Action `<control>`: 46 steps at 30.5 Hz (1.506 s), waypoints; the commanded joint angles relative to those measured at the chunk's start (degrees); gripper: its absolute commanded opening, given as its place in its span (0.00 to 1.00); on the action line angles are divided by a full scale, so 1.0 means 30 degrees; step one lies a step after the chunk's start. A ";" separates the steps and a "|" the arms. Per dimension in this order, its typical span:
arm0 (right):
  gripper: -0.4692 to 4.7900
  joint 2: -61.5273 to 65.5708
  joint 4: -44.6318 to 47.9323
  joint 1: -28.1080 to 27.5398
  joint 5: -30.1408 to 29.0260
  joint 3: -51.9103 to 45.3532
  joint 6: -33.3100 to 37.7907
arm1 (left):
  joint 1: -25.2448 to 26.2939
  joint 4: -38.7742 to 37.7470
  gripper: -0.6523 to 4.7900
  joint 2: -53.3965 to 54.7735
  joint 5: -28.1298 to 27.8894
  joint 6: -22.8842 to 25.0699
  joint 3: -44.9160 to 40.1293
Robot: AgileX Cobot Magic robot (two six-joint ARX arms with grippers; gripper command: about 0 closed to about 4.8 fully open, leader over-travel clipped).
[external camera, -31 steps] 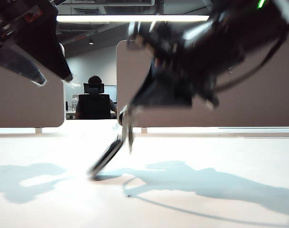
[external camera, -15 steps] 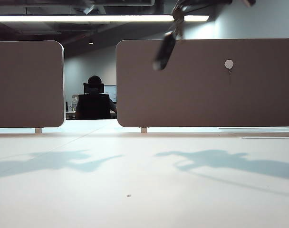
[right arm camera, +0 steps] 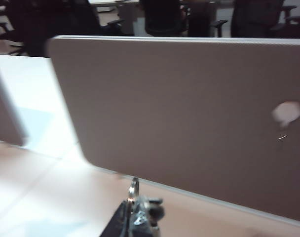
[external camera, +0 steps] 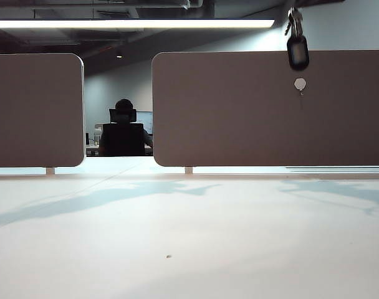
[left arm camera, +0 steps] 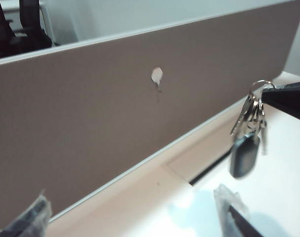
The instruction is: Hang the bunch of keys on the hook.
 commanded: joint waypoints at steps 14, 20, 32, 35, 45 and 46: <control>0.07 0.8808 0.2208 -0.2251 0.0772 0.6812 -0.1530 | 0.0087 0.4204 1.00 0.4758 -0.0087 -0.0066 0.1763; 0.07 1.1511 0.2339 -0.2259 0.1049 0.9959 -0.2098 | 0.0080 0.3424 1.00 0.4787 -0.0029 -0.0066 0.1756; 0.07 1.6662 0.1887 -0.2528 0.1559 1.6815 -0.2069 | 0.0087 0.3359 1.00 0.4779 -0.0044 -0.0066 0.1756; 0.07 1.7063 0.1719 -0.2528 0.1406 1.6917 -0.2069 | 0.0087 0.3351 1.00 0.4787 -0.0051 -0.0066 0.1756; 0.07 1.7442 0.2295 -0.2535 0.1275 1.6917 -0.2266 | 0.0087 0.3344 1.00 0.4779 -0.0044 -0.0066 0.1756; 0.07 1.7580 0.2477 -0.2565 0.1260 1.6917 -0.2266 | 0.0087 0.3344 1.00 0.4779 -0.0044 -0.0066 0.1756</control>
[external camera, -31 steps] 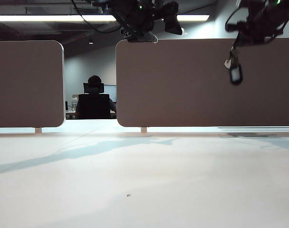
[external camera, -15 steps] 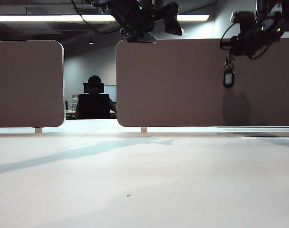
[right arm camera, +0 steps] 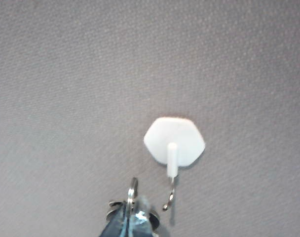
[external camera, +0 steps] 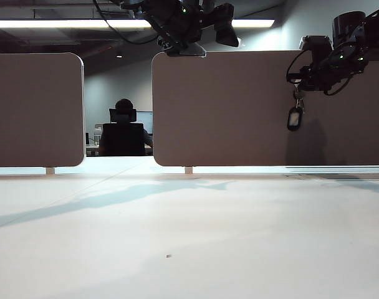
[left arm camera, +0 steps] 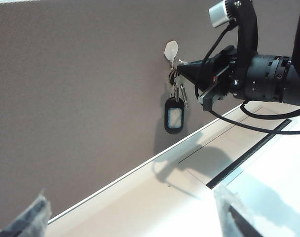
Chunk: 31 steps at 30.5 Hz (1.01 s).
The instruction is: Hang the bunch of keys on the hook.
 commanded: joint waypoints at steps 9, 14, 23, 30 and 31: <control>0.07 0.1282 0.1406 -0.0379 0.0954 0.0204 -0.0073 | -0.0029 0.0248 1.00 -0.0080 0.0073 -0.0051 0.0058; 0.07 0.1260 0.1479 -0.0619 0.0102 0.0204 0.0291 | -0.0029 0.0233 1.00 -0.0080 0.0066 -0.0051 0.0058; 0.07 0.1049 0.1224 -0.0189 -0.1282 0.0590 -0.0022 | -0.0029 0.0248 1.00 -0.0080 0.0073 -0.0051 0.0058; 0.07 0.1056 0.1953 -0.0393 -0.0226 0.1457 -0.0386 | -0.0029 0.0248 1.00 -0.0080 0.0073 -0.0051 0.0058; 0.07 0.1056 0.1916 -0.0452 -0.0117 0.1530 -0.0379 | -0.0029 0.0248 1.00 -0.0080 0.0073 -0.0051 0.0058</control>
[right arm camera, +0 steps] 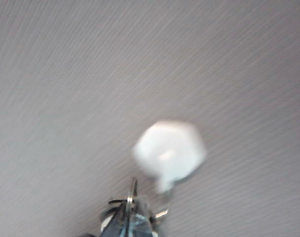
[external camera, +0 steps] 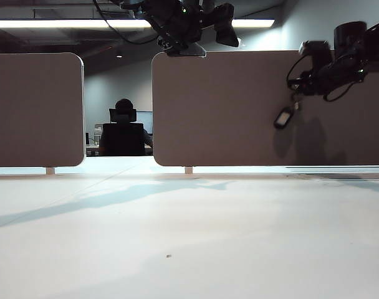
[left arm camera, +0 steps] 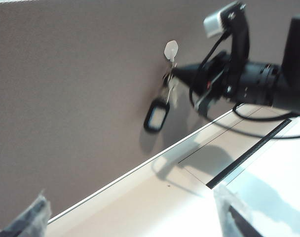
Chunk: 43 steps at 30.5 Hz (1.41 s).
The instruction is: Hang the bunch of keys on the hook.
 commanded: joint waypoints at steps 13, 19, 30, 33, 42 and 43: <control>0.07 0.0211 -0.0146 -0.0350 0.0459 0.0321 0.0066 | -0.0029 0.0248 1.00 -0.0080 0.0073 -0.0051 0.0087; 0.07 0.0160 -0.0896 -0.0226 0.0117 0.0335 0.0066 | -0.0029 0.0248 1.00 -0.0080 0.0073 -0.0051 0.0087; 0.07 -0.2208 -0.2477 -0.0015 0.0102 0.0328 -0.0925 | -0.0029 0.0248 1.00 -0.0080 0.0073 -0.0051 0.0087; 0.07 -0.2601 -0.2980 -0.0073 -0.0481 0.0328 -0.0925 | -0.0029 0.0248 1.00 -0.0080 0.0058 -0.0051 0.0087; 0.07 -0.2382 -0.3067 0.0131 -0.0903 0.0284 -0.0998 | -0.0029 0.0248 1.00 -0.0080 0.0073 -0.0051 0.0080; 0.07 -0.2222 -0.3060 0.0204 -0.0882 0.0284 -0.0998 | -0.0029 0.0248 1.00 -0.0080 0.0073 -0.0051 0.0080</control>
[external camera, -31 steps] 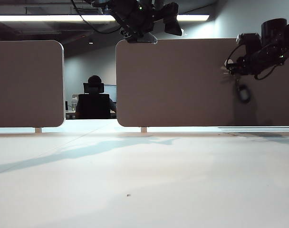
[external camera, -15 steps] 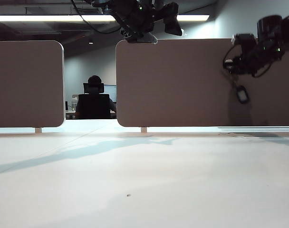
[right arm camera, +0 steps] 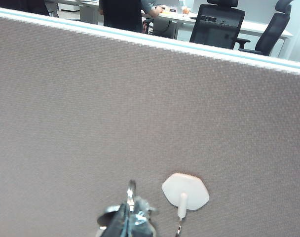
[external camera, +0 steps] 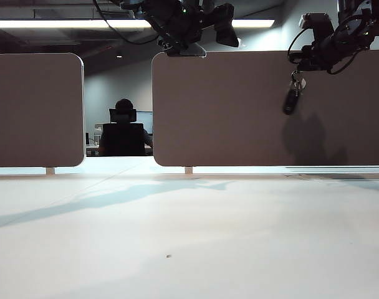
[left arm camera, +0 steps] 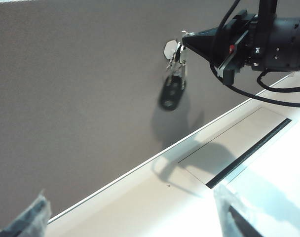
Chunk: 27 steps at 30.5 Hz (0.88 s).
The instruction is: Hang the bunch of keys on the hook.
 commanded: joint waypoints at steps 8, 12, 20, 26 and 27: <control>0.07 0.1668 0.2040 0.0109 0.0787 0.0124 -0.0073 | -0.0022 0.0248 1.00 -0.0080 0.0073 -0.0051 0.0073; 0.07 0.1843 0.2543 0.0044 0.1188 0.0124 -0.0051 | -0.0022 0.0255 1.00 -0.0080 0.0073 -0.0051 0.0073; 0.07 0.2069 0.2718 -0.0408 0.1078 0.0124 0.0044 | -0.0022 0.0240 1.00 -0.0080 0.0073 -0.0051 0.0073; 0.07 0.1996 0.2725 -0.0022 0.0386 0.0131 -0.0036 | -0.0022 0.0248 1.00 -0.0080 0.0073 -0.0051 0.0073; 0.07 0.1931 0.2659 0.0095 0.0386 0.0124 -0.0036 | -0.0022 0.0248 1.00 -0.0080 0.0073 -0.0051 0.0073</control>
